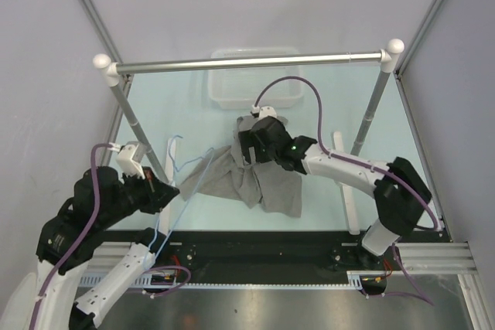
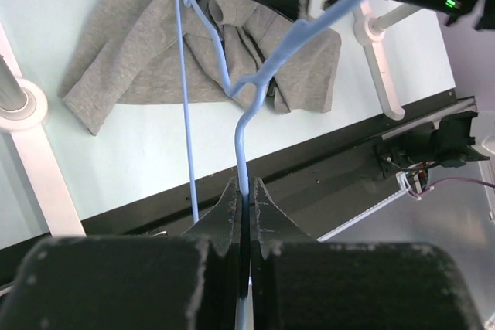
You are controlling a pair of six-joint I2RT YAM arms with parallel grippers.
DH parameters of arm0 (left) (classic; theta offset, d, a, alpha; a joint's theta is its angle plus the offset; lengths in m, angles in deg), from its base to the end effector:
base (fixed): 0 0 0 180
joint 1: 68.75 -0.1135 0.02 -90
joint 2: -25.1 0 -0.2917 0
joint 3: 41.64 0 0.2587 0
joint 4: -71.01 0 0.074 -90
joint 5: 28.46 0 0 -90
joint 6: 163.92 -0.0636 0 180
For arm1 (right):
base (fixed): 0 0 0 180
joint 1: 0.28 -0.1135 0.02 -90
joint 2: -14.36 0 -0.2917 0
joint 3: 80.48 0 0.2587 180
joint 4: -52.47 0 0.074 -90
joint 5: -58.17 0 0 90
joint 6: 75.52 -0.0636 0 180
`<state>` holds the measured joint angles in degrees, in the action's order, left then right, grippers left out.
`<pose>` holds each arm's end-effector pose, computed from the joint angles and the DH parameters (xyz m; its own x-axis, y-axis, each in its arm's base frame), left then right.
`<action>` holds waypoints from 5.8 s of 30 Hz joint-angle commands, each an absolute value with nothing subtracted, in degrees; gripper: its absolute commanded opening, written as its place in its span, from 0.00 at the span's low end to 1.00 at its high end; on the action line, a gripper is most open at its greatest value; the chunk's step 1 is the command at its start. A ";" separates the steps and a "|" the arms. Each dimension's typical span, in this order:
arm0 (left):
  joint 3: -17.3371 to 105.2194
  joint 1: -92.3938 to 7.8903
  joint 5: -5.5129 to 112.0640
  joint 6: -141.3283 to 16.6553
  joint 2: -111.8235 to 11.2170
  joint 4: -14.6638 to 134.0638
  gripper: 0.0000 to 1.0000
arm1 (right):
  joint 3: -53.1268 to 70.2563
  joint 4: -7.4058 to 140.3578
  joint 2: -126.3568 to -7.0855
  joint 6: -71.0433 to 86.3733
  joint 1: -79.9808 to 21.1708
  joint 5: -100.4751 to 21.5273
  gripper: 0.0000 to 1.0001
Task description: Remove the t-shirt from the hanger
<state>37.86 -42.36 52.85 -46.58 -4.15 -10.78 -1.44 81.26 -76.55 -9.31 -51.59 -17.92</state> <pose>0.0383 -0.0298 0.3833 -0.6710 -0.1739 -0.7208 0.2776 0.8425 -0.4616 0.2500 0.2876 0.2635 -0.6323 -0.1632 -0.7573 -0.4247 0.8906 0.1627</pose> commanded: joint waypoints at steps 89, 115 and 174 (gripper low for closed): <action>34.35 -41.95 64.00 -48.43 11.30 -9.20 0.00 | 19.49 25.89 -96.47 -26.13 -43.87 -26.93 0.00; 36.72 -35.35 69.53 -50.62 8.58 -11.48 0.00 | 70.72 22.28 -129.16 6.39 -39.66 7.45 0.00; 29.87 -34.82 60.22 -32.53 0.15 8.81 0.00 | 66.39 97.61 -115.38 -2.31 -33.49 -16.11 1.00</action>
<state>29.62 -34.99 60.30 -36.99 2.19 4.49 72.41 94.76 -126.52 -2.01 -30.17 -17.31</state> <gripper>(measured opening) 0.024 0.994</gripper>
